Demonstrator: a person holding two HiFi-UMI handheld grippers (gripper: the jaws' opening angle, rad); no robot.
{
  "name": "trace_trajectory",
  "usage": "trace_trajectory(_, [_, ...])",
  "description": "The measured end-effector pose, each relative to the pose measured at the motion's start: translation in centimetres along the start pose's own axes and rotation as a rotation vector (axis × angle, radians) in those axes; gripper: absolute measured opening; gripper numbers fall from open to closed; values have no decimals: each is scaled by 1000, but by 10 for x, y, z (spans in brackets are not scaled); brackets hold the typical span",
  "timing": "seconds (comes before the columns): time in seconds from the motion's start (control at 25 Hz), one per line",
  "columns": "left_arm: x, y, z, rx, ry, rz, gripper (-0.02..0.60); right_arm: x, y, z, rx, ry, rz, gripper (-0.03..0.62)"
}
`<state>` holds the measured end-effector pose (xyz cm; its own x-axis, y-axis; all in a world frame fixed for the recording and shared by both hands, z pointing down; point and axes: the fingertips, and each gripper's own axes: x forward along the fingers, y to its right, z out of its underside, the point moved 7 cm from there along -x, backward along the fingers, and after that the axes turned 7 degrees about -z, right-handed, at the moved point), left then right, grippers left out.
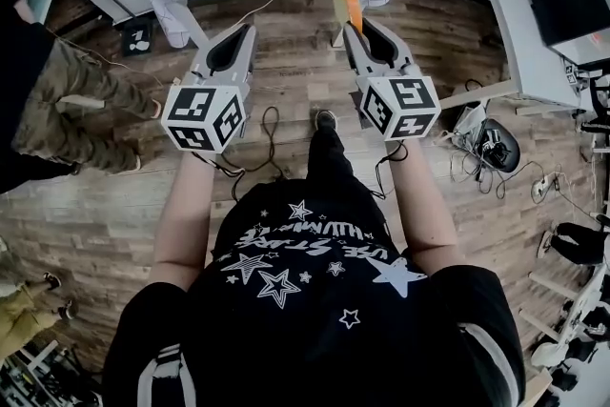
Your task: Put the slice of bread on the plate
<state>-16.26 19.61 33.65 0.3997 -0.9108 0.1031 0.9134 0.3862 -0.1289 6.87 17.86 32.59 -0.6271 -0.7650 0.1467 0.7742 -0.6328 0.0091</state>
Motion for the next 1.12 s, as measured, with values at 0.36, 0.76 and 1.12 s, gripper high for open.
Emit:
trace_trajectory(0.36, [45, -8, -10, 24, -13, -35, 8, 37, 50, -4, 28, 6, -25, 92])
trace_trajectory(0.76, [130, -21, -22, 27, -45, -100, 8, 102, 133, -11, 61, -6, -66, 94])
trace_trajectory(1.12, [206, -11, -19, 12, -56, -166, 8, 142, 211, -6, 69, -18, -130, 94])
